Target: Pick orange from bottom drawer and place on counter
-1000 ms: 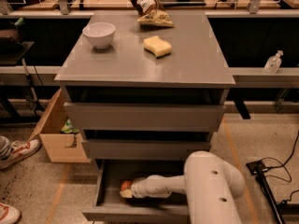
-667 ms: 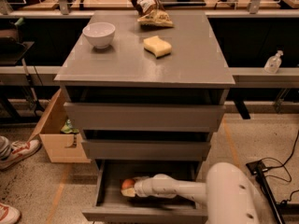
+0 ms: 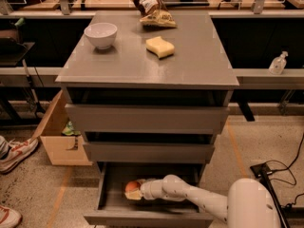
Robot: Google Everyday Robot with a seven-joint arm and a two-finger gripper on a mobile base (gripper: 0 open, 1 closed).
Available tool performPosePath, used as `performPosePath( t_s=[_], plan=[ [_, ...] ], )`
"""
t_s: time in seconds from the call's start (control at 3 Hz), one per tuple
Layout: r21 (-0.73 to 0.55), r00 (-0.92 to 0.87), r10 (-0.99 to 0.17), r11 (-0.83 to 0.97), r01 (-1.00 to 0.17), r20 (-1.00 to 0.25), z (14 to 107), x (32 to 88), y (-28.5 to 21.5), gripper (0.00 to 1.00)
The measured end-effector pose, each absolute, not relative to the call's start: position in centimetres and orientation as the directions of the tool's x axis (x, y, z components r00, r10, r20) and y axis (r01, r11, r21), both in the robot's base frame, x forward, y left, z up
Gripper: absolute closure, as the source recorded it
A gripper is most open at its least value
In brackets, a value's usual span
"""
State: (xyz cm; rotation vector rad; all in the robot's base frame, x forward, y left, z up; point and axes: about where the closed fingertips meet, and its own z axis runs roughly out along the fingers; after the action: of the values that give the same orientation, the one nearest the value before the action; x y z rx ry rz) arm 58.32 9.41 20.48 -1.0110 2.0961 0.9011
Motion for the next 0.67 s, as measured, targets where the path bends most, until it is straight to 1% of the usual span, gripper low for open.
performPosePath(
  t_s=[0.33,0.67],
  plan=[
    [0.302,-0.503,-0.395,0.470,-0.829,-0.769,20.5,58.3,9.4,1.00],
    [0.276,-0.477,-0.376,0.476,-0.835,-0.794,22.3,57.1,8.3,1.00]
  ],
)
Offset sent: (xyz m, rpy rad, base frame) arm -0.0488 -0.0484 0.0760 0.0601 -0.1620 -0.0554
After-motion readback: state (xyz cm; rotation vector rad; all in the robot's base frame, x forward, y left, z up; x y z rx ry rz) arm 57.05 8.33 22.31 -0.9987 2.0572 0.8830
